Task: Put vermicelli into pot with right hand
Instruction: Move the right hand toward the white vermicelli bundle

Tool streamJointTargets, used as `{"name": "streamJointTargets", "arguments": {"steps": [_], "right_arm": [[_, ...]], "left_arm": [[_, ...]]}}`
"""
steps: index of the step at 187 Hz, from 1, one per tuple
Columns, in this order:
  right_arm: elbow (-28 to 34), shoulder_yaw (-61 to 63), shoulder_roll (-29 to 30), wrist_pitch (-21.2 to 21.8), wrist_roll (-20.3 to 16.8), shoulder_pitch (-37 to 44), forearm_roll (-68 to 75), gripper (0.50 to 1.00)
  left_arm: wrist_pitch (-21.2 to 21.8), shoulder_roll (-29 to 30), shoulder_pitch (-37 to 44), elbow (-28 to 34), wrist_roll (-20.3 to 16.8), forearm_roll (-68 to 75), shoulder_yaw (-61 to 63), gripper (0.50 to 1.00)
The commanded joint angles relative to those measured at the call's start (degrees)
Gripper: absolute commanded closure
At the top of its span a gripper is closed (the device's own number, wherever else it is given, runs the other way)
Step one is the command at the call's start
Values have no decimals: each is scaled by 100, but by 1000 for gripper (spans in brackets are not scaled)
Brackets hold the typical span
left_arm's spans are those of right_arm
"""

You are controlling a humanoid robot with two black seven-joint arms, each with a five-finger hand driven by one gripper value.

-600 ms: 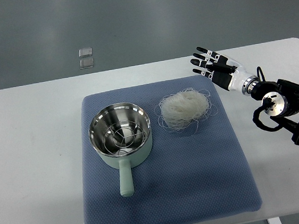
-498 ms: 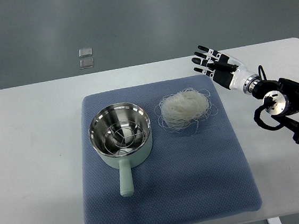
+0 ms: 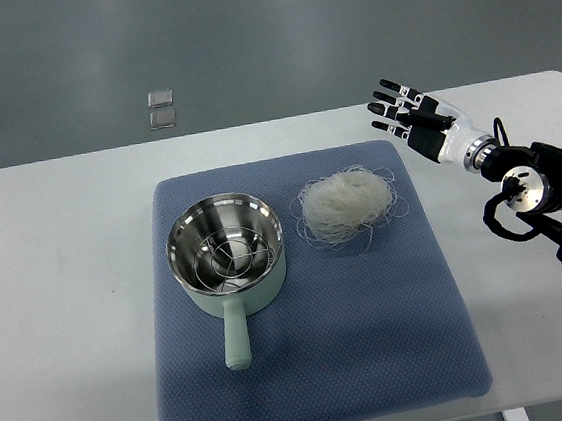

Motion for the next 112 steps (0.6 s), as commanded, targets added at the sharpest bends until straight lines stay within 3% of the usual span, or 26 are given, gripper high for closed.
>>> {"name": "streamJointTargets", "arguments": {"steps": [1,55,112], "right_arm": [[8,-4,0,12,2,76,-50,568],[26,-30,-228,135,2,234,-1360,568],[87,-30,-316,847,19,392,-3557,568]], "left_arm": [[-1,0,-2,-5,0,-1,-7,500],[-1,0,-2,-5,0,-1,2,500],[-1,0,-2,-5,0,-1,2,500]]}}
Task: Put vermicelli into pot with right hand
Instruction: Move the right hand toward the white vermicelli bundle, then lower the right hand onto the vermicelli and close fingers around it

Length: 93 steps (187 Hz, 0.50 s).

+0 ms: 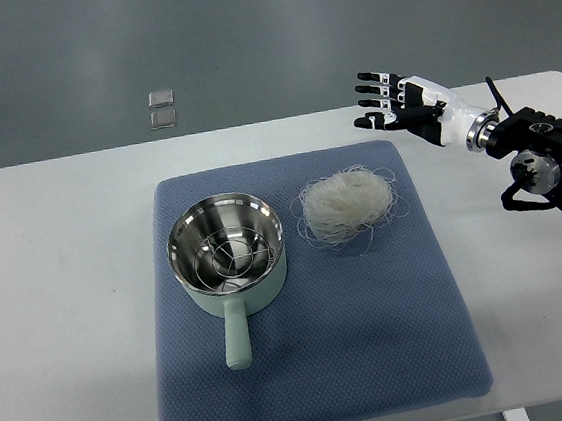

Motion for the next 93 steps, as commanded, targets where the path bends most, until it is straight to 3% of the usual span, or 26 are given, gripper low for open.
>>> {"name": "streamJointTargets", "arguments": {"steps": [1,38,93], "right_arm": [[1,2,-40,292,15,28,-781,568],[1,-85,-189,794,419,291,-1757,568],[10,-103,-154,855,595,458,-3243,570]], "left_arm": [[-1,0,0,0,0,1,0,500],[-1,0,0,0,0,1,0,500],[-1,0,0,0,0,1,0,500]]}}
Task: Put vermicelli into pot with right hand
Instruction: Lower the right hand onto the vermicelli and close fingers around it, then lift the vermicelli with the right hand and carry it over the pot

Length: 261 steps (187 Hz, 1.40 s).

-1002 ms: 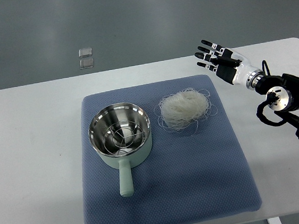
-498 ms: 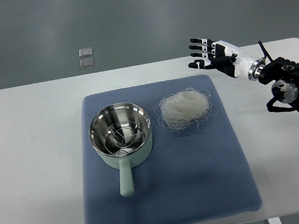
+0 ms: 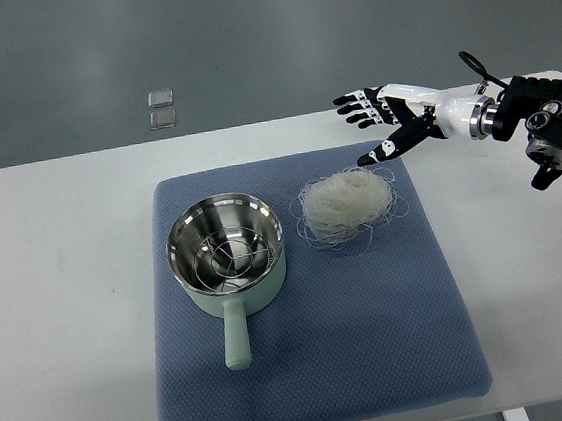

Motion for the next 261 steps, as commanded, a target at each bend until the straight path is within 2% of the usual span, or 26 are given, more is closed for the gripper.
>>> {"name": "streamJointTargets", "arguments": {"steps": [1,21,76,117,156,187,199,261], "right_arm": [[8,0,37,10,144,31,-478,570],[149,-35,37,10,407,23,-988,570],[421,-607,46,-25,416,58,-1604,570],[289,-659,186,-113,407,84,-1665,570],[-176,-853,564,-289,407,286,-1709,570],[-343,-1573,652,-904,399,453,-1955,570],[-343,-1819,670,-1018,399,497,-1955,572],[-361,-1995,670,-1036,407,559,-1964,574]], "left_arm": [[0,0,0,0,0,-2,0,500],[0,0,0,0,0,-2,0,500],[0,0,0,0,0,-2,0,500],[0,0,0,0,0,-2,0,500],[0,0,0,0,0,-2,0,500],[0,0,0,0,0,-2,0,500],[0,0,0,0,0,-2,0,500],[0,0,0,0,0,-2,0,500]]}}
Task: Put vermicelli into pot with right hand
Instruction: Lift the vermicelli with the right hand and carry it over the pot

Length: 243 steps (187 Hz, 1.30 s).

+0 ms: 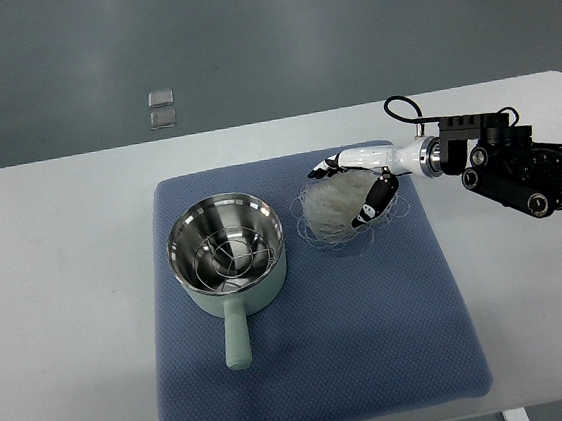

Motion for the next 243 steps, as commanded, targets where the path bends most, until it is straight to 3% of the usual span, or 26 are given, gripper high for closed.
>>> {"name": "streamJointTargets", "arguments": {"steps": [1,27,38,75,112,174,243], "right_arm": [[-11,-55,-5,-10,0,8,-3,574],[-20,-108,-40,-10,0,16,-3,603],[-20,-117,-58,-10,0,16,-3,664],[-108,-196,-75,-106,9,34,-126,791],[-117,-257,-75,-159,44,34,-258,997],[-108,-213,-67,-115,53,324,-170,1000],[-46,-152,13,104,290,1247,111,1000]], "left_arm": [[1,0,0,0,0,0,0,500],[1,0,0,0,0,0,0,500],[1,0,0,0,0,0,0,500],[1,0,0,0,0,0,0,500],[1,0,0,0,0,0,0,500],[1,0,0,0,0,0,0,500],[1,0,0,0,0,0,0,500]]}}
